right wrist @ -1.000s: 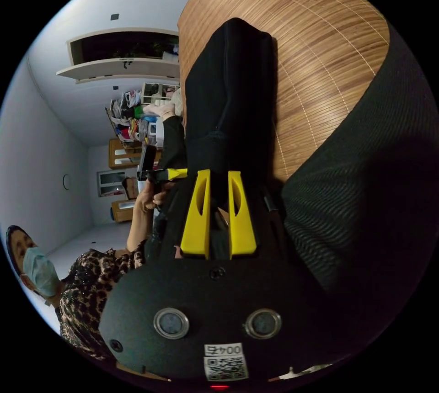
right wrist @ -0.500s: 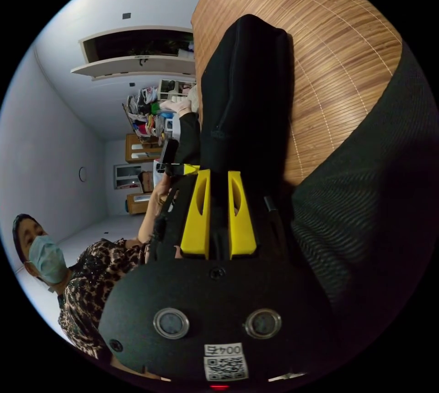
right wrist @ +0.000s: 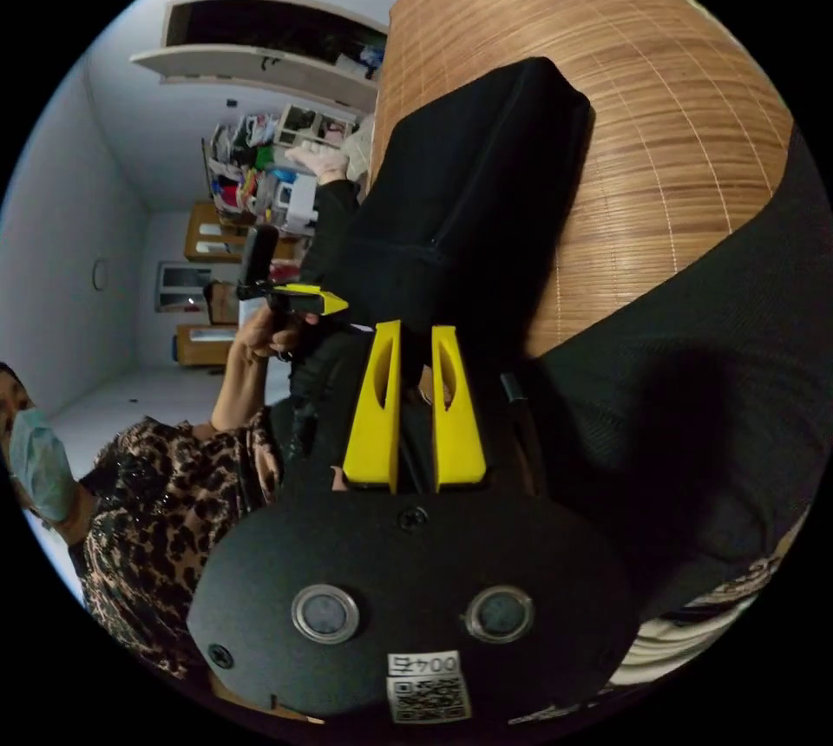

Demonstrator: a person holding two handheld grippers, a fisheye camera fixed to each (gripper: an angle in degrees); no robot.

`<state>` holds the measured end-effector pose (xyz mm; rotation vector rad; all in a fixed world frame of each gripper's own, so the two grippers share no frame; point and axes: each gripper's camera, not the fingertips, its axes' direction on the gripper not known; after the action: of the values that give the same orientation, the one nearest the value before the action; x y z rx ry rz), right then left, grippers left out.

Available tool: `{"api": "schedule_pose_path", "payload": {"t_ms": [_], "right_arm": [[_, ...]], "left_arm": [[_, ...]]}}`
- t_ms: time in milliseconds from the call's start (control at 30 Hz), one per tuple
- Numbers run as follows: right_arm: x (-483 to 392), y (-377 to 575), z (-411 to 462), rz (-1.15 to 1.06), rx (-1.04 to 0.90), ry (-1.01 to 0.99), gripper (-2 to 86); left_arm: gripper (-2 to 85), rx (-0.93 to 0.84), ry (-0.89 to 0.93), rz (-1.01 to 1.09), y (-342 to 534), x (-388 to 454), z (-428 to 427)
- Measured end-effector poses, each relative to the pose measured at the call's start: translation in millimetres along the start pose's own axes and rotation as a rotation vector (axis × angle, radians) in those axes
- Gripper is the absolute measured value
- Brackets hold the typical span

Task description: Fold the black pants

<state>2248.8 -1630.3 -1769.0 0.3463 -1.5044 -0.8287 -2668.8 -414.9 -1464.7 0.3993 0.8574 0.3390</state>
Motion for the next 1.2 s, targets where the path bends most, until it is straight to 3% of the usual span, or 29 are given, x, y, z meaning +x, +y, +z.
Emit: {"api": "schedule_pose_path", "payload": {"t_ms": [333, 467, 633, 800, 1000, 1200], "right_arm": [[-20, 2, 45, -0.023, -0.173, 0.294, 8.6], [-29, 10, 28, -0.055, -0.097, 0.337, 10.2], [-28, 7, -16, -0.079, 0.192, 0.319, 10.7], [-36, -24, -18, -0.244, 0.379, 0.484, 12.8], [-47, -65, 18, -0.417, 0.400, 0.519, 16.4], [-34, -96, 73, -0.453, 0.283, 0.658, 15.9]], "left_arm": [[6.8, -0.110, -0.146, -0.018, 28, 4, 74], [7.4, -0.076, -0.224, 0.029, 58, 25, 60], [9.0, 0.211, -0.247, 0.215, 57, 76, 51], [13.2, 0.317, -0.387, 0.380, -3, 113, 128], [19.1, 0.292, -0.767, 0.498, -38, 116, 217], [20.2, 0.319, -0.776, 0.525, -30, 102, 233]]}}
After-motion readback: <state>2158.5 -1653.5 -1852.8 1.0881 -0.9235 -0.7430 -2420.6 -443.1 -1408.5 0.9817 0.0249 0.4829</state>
